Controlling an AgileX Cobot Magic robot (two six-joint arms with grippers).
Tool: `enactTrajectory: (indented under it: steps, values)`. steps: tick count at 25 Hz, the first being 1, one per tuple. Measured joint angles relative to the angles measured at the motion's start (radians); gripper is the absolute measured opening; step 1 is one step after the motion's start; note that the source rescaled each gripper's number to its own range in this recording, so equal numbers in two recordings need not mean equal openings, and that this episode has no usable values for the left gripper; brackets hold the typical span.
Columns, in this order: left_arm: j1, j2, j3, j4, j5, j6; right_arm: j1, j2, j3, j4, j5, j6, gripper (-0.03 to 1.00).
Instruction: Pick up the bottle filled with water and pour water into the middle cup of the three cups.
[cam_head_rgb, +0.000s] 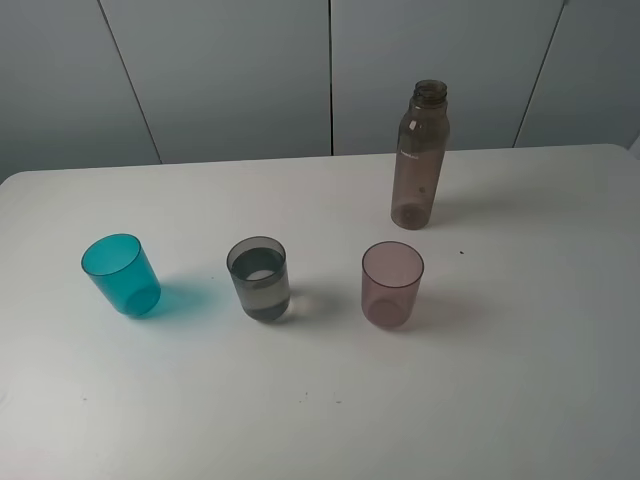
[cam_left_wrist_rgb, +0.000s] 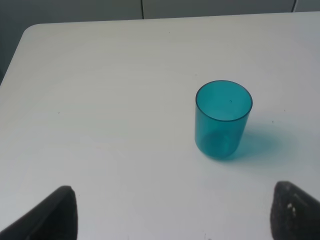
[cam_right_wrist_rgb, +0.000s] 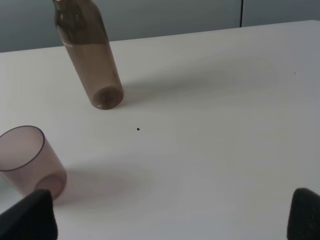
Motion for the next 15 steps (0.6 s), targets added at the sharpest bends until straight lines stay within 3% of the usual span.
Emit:
enactTrajectory:
  steps: [15]
  values:
    - [0.000,0.000,0.000,0.000,0.000,-0.002,0.000,0.000,0.000,0.000,0.000,0.000,1.00]
